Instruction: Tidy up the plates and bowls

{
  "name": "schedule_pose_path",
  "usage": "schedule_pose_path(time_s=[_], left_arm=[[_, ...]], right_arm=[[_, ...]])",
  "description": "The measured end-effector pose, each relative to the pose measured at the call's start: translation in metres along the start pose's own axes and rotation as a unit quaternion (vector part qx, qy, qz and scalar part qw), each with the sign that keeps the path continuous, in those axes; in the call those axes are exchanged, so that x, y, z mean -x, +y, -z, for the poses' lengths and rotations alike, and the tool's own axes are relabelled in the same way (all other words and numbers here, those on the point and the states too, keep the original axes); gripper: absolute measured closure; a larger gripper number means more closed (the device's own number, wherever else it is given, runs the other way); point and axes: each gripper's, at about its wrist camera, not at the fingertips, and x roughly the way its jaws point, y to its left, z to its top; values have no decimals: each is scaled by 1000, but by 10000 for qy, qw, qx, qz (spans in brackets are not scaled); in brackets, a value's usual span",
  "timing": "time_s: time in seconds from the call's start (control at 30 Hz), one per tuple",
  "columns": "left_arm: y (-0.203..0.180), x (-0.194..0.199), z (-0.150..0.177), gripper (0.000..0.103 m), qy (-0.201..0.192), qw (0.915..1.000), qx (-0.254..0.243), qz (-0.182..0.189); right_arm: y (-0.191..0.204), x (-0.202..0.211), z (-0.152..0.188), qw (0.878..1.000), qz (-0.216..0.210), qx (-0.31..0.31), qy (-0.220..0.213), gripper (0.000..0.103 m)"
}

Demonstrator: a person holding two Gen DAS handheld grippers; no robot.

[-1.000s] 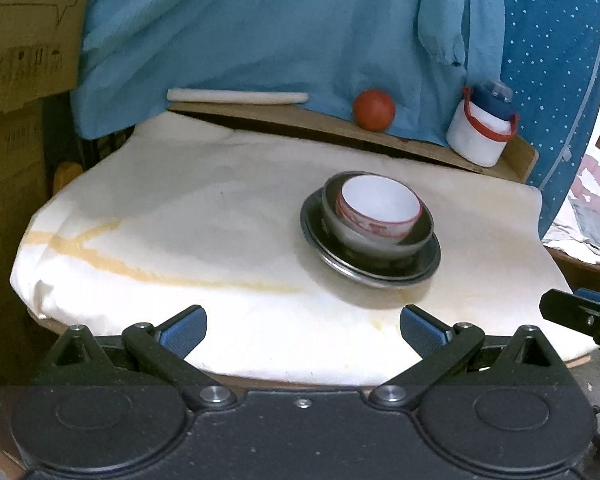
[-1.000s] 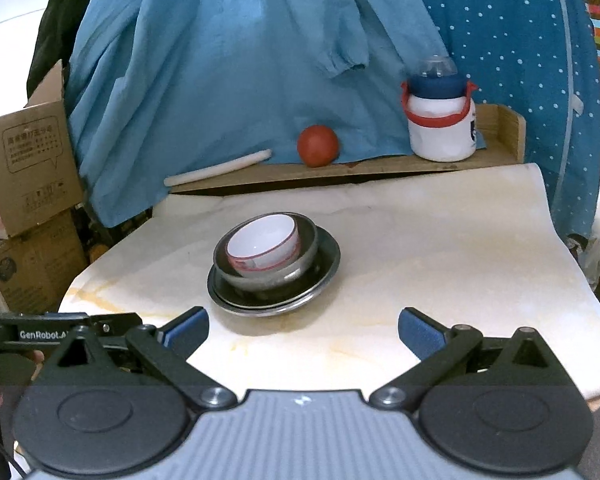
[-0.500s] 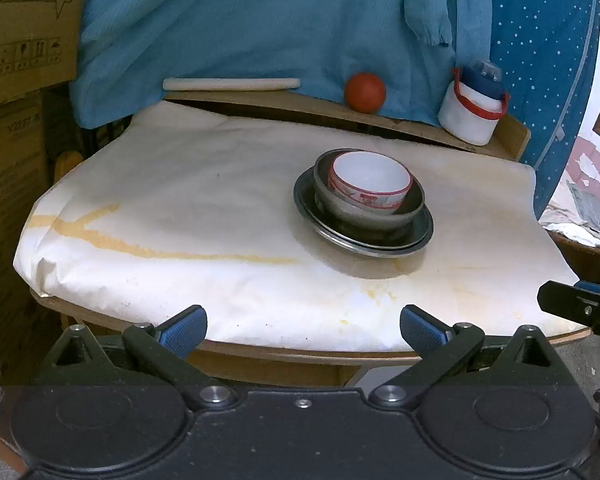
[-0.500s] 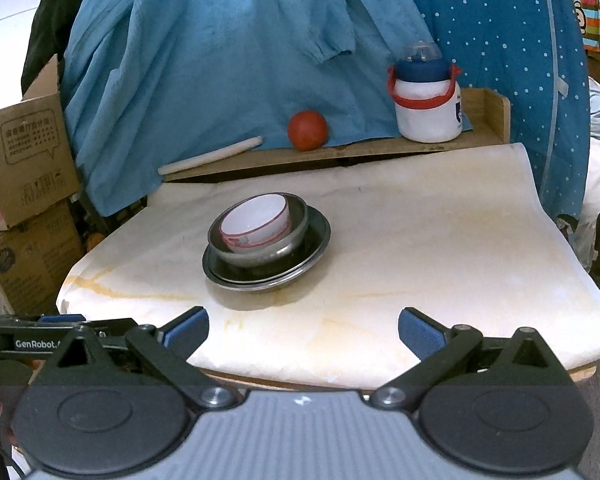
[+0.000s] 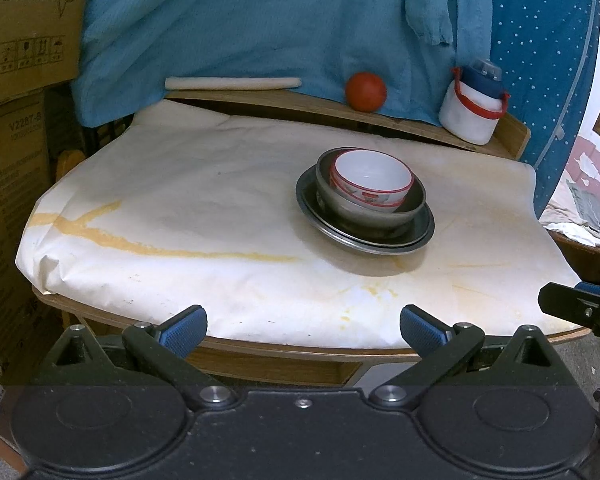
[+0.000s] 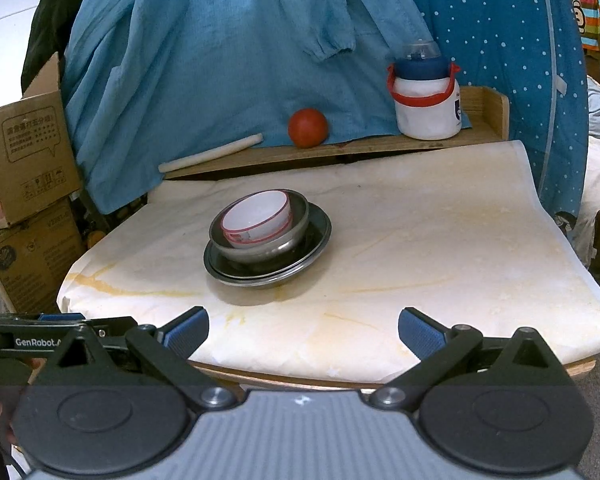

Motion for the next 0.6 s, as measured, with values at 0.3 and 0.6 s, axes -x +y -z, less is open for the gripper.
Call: schedule_pose_path(time_s=[0.3, 0.6], left_arm=[[3, -1, 0, 1, 14, 10000, 22, 3], [4, -1, 0, 1, 26, 10000, 30, 5]], right_arm=[[2, -2, 0, 10000, 7, 0, 37, 0], [1, -3, 0, 10000, 13, 0, 51, 0]])
